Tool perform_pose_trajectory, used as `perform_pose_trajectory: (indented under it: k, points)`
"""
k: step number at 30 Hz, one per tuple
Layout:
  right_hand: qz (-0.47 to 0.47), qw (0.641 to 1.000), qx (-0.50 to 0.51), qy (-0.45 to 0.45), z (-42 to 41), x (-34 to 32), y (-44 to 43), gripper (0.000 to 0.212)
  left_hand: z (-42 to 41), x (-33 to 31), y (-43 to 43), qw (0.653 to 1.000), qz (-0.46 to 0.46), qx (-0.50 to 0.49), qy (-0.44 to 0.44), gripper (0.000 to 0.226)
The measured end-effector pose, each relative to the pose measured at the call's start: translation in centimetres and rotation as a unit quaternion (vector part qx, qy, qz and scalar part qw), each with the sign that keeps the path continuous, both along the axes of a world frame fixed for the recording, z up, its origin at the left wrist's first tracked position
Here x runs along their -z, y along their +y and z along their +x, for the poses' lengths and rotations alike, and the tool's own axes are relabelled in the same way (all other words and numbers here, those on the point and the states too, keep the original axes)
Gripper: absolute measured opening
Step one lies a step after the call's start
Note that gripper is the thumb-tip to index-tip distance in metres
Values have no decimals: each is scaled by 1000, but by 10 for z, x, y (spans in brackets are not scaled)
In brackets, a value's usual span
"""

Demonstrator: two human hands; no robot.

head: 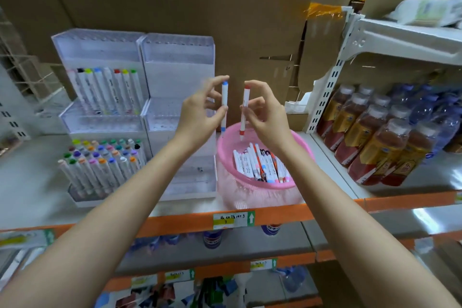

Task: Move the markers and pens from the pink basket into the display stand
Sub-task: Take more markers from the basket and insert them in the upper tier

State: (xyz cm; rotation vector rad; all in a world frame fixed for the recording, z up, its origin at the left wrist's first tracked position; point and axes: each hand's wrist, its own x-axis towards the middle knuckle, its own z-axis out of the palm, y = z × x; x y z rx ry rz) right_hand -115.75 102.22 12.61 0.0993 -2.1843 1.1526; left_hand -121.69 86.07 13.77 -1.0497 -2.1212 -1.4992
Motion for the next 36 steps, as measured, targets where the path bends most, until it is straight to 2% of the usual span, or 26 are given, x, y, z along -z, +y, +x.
perform_pose_trajectory:
  k: [8,21,36]
  points:
    - [3,998,-57,17,-46,-20,-79,42,-25,-25,-91,997,-6,-77,27,52]
    - [-36,995,-81,54,-126,-44,-212,38,-89,-44,-218,993,30,-115,16,49]
    - [4,996,-17,86,-165,-48,-264,40,-141,-38,-250,994,31,-89,47,50]
